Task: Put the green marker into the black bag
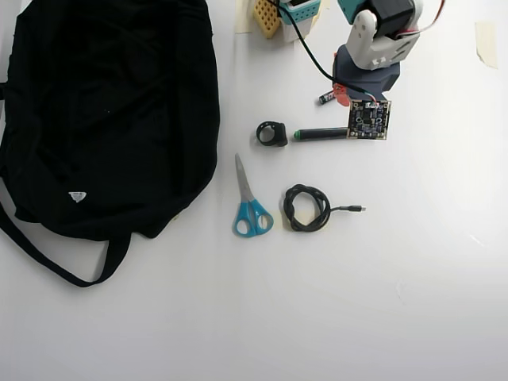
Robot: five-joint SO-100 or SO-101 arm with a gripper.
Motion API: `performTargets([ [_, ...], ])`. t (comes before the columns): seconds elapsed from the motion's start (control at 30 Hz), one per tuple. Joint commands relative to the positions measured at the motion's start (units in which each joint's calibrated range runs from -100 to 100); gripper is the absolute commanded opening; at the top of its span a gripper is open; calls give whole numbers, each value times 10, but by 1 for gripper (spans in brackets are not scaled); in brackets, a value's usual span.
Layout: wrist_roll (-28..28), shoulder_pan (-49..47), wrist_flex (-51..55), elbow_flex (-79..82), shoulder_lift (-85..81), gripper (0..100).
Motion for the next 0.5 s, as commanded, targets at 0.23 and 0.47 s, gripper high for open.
performTargets([
  [0.23, -4, -13, -15, -3, -4, 2],
  [0.47, -4, -12, -22, 2, -4, 2],
])
